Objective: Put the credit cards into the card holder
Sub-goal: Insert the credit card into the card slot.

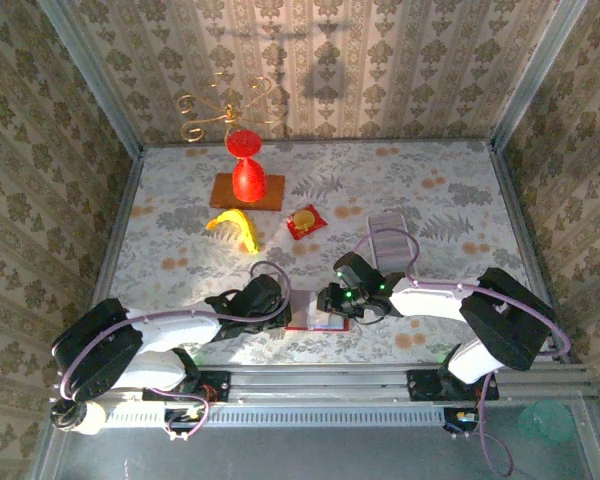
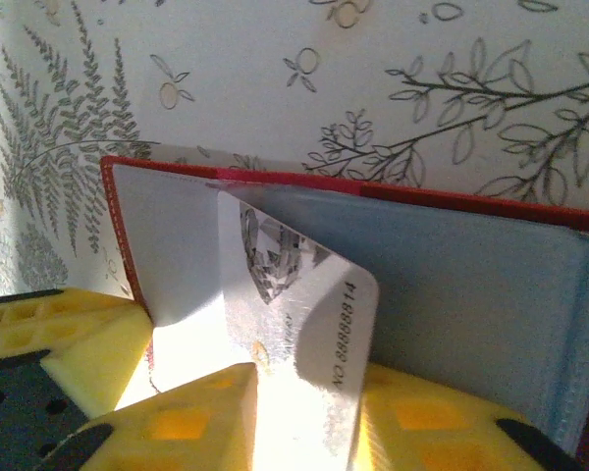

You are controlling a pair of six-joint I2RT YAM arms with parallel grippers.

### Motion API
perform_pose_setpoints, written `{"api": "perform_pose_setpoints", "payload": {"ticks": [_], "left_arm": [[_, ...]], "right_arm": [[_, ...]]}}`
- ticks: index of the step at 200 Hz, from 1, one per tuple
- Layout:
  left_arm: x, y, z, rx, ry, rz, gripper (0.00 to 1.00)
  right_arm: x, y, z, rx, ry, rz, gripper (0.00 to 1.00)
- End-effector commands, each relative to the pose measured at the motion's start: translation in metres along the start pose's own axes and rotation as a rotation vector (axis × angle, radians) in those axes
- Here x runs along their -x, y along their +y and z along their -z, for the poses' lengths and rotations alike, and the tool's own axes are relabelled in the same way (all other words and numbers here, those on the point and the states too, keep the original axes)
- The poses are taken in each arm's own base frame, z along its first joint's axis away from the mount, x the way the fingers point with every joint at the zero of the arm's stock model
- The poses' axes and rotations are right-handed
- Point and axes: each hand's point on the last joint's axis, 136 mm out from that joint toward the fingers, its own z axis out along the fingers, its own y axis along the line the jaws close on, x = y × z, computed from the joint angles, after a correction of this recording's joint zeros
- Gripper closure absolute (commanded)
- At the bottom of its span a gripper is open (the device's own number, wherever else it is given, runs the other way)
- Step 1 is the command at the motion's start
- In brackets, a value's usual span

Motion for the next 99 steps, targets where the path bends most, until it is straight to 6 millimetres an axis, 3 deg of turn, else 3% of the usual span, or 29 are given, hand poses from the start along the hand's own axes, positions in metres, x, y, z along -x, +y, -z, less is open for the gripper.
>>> {"api": "perform_pose_setpoints", "payload": {"ticks": [1,45,99], "left_arm": [[-0.01,0.016,-0.002,0.055,0.029,0.021,1.0],[-0.011,0.017,-0.003,0.058,0.032,0.018,1.0],[-0.012,0.018,-0.003,0.058,0.033,0.019,1.0]], "right_arm": [[-0.002,-0.004,-0.003,-0.039,0.013,0.01,0.79],[-0.007,-0.002,-0.003,-0.045,0.041,0.037,0.88],[-0.015,0.008,-0.008,0.022,0.085,0.029,0.92]]}}
